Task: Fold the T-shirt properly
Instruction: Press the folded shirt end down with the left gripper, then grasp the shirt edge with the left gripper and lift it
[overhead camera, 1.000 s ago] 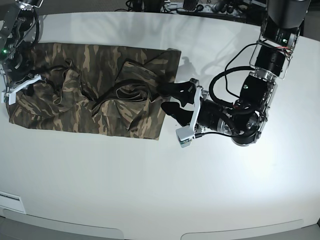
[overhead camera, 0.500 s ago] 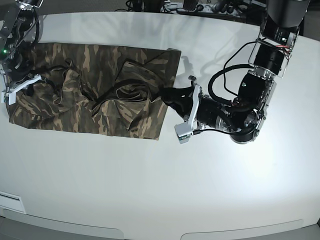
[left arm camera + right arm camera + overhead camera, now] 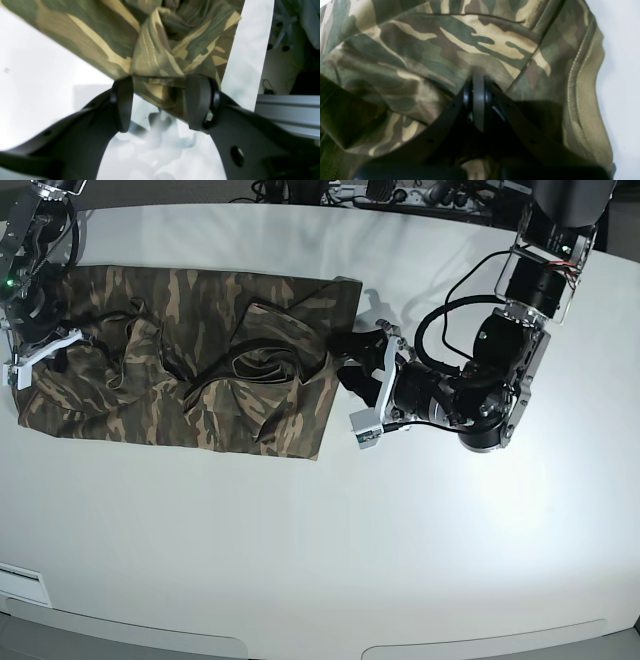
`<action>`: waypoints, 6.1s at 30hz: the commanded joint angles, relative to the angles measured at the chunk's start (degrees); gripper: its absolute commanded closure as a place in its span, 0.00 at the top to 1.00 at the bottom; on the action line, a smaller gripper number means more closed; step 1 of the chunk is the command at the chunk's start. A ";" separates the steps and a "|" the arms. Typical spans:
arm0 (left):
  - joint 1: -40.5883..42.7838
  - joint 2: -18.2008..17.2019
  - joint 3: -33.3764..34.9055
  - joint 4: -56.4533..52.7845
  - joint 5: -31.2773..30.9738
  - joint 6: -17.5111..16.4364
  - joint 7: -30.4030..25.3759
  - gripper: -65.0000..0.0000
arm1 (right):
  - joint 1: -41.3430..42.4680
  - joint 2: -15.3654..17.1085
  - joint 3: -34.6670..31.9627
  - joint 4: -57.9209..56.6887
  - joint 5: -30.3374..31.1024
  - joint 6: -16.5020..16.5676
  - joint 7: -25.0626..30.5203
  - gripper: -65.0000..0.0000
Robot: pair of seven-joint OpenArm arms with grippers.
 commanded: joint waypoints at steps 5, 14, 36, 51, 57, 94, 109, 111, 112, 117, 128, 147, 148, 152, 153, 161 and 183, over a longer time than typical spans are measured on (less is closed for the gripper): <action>-1.62 -0.09 -0.37 0.85 -4.15 -0.49 -3.52 0.38 | -0.20 0.33 -0.22 0.02 1.05 0.68 -2.73 0.00; -1.53 0.07 -0.37 0.85 -4.37 -0.49 -8.09 0.00 | -0.15 0.33 -0.22 0.07 1.22 0.68 -2.73 0.00; 1.46 0.07 -0.37 0.83 -4.15 -0.49 -10.25 0.00 | -0.17 0.33 -0.22 0.07 1.22 0.68 -2.75 0.00; 2.27 3.23 -0.37 0.83 0.76 -0.49 -11.02 0.00 | -0.17 0.33 -0.22 0.07 1.16 0.68 -3.37 0.00; 1.70 3.21 -0.39 0.85 9.22 -0.49 -11.10 0.46 | -0.17 0.33 -0.22 0.07 1.14 0.72 -3.32 0.00; -3.08 3.37 -0.59 4.50 0.96 -0.49 -7.56 0.00 | -0.17 0.33 -0.22 0.07 1.01 0.70 -3.17 0.00; -7.30 -2.32 0.96 4.48 3.32 -0.49 -1.33 0.57 | 0.68 0.33 -0.22 0.07 1.22 0.72 -3.17 0.00; -7.28 -2.32 2.34 4.48 4.57 -0.49 -2.67 0.57 | 1.16 0.33 -0.22 0.07 1.25 0.90 -3.13 0.00; -7.28 -2.29 3.21 4.48 5.79 -0.49 -3.19 0.57 | 1.44 0.31 -0.22 0.07 1.22 0.92 -3.19 0.00; -7.32 -2.32 8.39 4.48 14.51 -0.49 -7.17 0.57 | 1.75 0.33 -0.22 0.07 1.20 0.70 -3.17 0.00; -6.97 -2.01 10.40 4.48 17.84 -0.49 -18.80 0.00 | 1.75 0.33 -0.22 0.07 1.22 0.70 -3.17 0.00; -6.95 3.34 10.40 4.48 -8.09 -0.49 -9.46 0.00 | 1.75 0.33 -0.22 0.07 1.20 0.72 -3.15 0.00; -6.93 4.17 10.40 4.48 -8.09 -0.49 -9.46 0.00 | 1.73 0.33 -0.22 0.07 1.20 0.70 -3.17 0.00; -6.03 7.43 10.40 4.48 -8.04 -0.49 -9.44 0.00 | 1.73 0.33 -0.22 0.07 1.05 0.70 -3.21 0.00; -5.49 8.20 10.40 4.48 -8.07 -0.49 -9.46 0.00 | 1.73 0.33 -0.22 0.07 1.01 0.70 -3.21 0.00; 0.22 11.32 10.40 4.48 -7.56 -0.49 -9.44 0.00 | 1.75 0.33 -0.22 0.07 1.03 0.72 -3.17 0.00; -11.10 9.05 -3.80 4.46 -6.75 -0.49 1.04 0.00 | 1.70 0.33 -0.22 0.07 1.01 1.31 -3.21 0.00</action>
